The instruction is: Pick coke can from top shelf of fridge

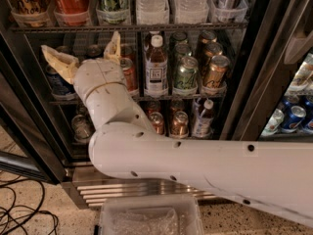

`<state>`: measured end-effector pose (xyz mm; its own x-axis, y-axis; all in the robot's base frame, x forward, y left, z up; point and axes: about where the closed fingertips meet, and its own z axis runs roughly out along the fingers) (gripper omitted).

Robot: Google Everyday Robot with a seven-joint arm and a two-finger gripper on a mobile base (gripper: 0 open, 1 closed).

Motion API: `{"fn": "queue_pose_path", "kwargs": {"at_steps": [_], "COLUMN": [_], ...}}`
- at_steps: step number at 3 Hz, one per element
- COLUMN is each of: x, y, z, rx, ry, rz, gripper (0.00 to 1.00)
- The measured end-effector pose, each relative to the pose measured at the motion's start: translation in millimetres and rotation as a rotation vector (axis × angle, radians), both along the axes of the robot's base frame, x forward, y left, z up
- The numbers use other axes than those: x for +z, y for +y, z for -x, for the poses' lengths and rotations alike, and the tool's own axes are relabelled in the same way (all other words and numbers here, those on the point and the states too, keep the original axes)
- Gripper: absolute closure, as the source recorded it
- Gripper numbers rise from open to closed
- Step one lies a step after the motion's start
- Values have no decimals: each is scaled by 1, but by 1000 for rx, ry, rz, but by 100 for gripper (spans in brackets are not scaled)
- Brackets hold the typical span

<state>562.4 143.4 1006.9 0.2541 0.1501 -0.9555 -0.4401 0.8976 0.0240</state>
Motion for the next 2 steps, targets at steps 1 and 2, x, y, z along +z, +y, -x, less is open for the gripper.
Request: {"fn": "queue_pose_path", "kwargs": {"at_steps": [1, 2], "x": [38, 59], "y": [-1, 11], "z": [22, 31], "rx": [25, 66], "ry": [-27, -17], "rz": [29, 45], "gripper": [20, 28]}}
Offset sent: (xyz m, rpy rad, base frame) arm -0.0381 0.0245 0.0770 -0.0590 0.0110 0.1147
